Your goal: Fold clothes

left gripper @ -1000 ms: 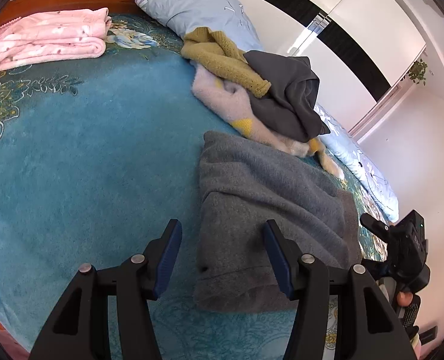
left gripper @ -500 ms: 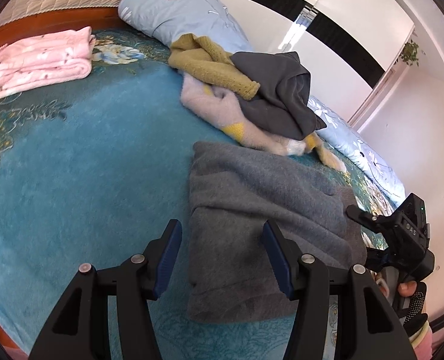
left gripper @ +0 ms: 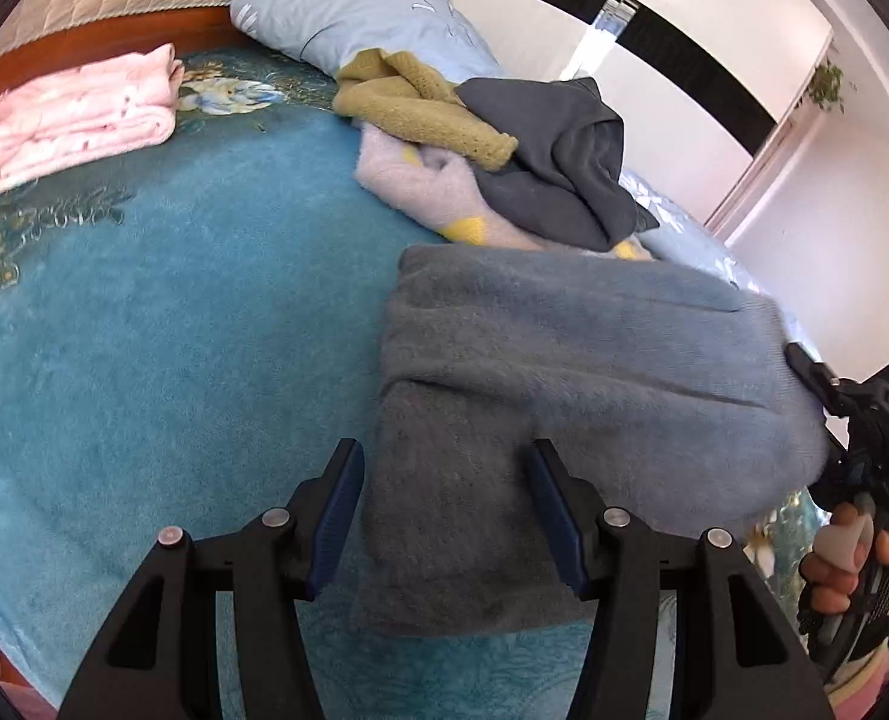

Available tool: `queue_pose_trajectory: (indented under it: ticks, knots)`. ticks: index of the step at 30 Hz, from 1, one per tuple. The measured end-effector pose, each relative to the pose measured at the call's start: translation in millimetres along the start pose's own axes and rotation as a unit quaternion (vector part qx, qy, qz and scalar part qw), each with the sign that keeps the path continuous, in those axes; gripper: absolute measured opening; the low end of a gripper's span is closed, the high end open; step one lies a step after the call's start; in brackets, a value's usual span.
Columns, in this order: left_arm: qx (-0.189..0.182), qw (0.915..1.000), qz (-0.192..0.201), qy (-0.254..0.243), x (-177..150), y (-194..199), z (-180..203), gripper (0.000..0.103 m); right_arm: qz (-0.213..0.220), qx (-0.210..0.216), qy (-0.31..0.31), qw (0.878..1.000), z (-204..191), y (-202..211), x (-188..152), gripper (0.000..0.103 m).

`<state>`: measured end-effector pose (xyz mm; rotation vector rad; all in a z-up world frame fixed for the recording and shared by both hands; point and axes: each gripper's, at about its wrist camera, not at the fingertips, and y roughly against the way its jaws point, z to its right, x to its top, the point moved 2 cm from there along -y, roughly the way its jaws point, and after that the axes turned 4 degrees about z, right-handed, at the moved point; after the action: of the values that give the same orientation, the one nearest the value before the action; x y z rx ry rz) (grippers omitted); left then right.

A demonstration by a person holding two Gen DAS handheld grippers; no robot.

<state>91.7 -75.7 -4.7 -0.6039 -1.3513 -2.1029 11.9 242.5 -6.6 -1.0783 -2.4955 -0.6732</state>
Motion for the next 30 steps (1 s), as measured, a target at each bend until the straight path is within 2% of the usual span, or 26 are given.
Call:
queue_pose_trajectory:
  ticks: [5,10,11,12,13,14,17,19,21,23,25,30]
  knots:
    - [-0.005,0.9999,-0.009,-0.006,-6,-2,6,0.057,-0.006,-0.026,-0.053,0.998,37,13,3,0.003]
    - [-0.007,0.9998,0.005,0.015,-2,7,-5,0.057,-0.015,-0.034,-0.028,0.999,28,9,7,0.008]
    - [-0.007,0.9997,0.011,0.019,0,11,-7,0.057,-0.016,-0.036,-0.022,0.999,26,8,7,0.014]
    - [-0.011,0.9995,0.020,0.024,2,17,-9,0.057,-0.023,-0.036,-0.028,0.999,28,6,6,0.029]
    - [-0.016,0.9991,0.028,0.026,5,21,-8,0.057,-0.030,-0.037,-0.033,0.998,30,4,4,0.039]
    - [-0.021,0.9989,0.035,0.023,8,24,-6,0.057,-0.036,-0.037,-0.038,0.998,32,2,3,0.057]
    - [-0.037,0.9981,0.049,-0.002,17,28,8,0.057,-0.056,-0.038,-0.054,0.996,38,-3,-2,0.059]
    - [-0.050,0.9977,0.043,-0.018,17,22,18,0.057,-0.070,-0.040,-0.065,0.995,42,-6,-5,0.059]
    - [-0.060,0.9975,0.026,-0.026,12,12,24,0.057,-0.083,-0.062,-0.081,0.991,51,-8,-8,0.059]
    - [-0.044,0.9983,0.010,-0.037,3,1,25,0.057,-0.097,-0.084,-0.097,0.987,61,-11,-11,0.059]
    - [-0.038,0.9988,-0.003,-0.032,-2,-7,19,0.057,-0.106,-0.089,-0.103,0.985,65,-14,-12,0.058]
    - [-0.060,0.9982,-0.008,-0.003,-2,-7,9,0.057,-0.120,-0.070,-0.099,0.985,63,-27,-16,0.061]
